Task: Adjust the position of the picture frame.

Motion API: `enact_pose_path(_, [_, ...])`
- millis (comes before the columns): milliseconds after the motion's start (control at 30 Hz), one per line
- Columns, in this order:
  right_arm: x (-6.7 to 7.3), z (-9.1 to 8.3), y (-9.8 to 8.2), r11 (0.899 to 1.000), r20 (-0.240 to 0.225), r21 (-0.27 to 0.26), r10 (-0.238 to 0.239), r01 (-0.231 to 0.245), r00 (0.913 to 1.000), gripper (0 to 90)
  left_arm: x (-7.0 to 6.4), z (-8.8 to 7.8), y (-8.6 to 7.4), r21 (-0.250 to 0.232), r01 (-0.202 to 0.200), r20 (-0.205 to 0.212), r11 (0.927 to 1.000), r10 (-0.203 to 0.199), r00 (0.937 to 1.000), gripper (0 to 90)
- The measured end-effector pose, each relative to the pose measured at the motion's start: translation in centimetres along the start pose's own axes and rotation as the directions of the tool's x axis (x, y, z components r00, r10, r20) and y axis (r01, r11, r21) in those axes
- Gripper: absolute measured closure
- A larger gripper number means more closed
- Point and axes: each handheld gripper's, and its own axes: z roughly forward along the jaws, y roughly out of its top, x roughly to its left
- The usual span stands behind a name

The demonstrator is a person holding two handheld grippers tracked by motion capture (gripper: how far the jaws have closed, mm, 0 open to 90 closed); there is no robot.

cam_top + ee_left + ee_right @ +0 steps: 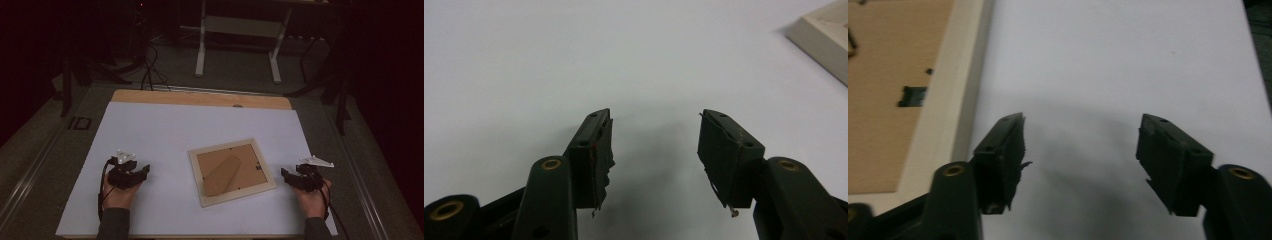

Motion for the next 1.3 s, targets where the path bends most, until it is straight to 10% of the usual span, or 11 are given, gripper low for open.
enact_pose_path(733, [0.7,-0.3,-0.5,1.0,-0.142,0.002,-0.006,0.007,0.9899,81.4,-1.2,-1.7,0.0,-0.045,-0.043,0.121,0.9981,0.048,0.9915,59.1])
enact_pose_path(1300, [1.7,0.5,-1.1,0.998,-0.182,0.053,-0.013,0.023,0.9831,89.7,-4.4,-1.5,0.2,-0.049,-0.233,0.26,0.9712,0.238,0.9358,53.2])
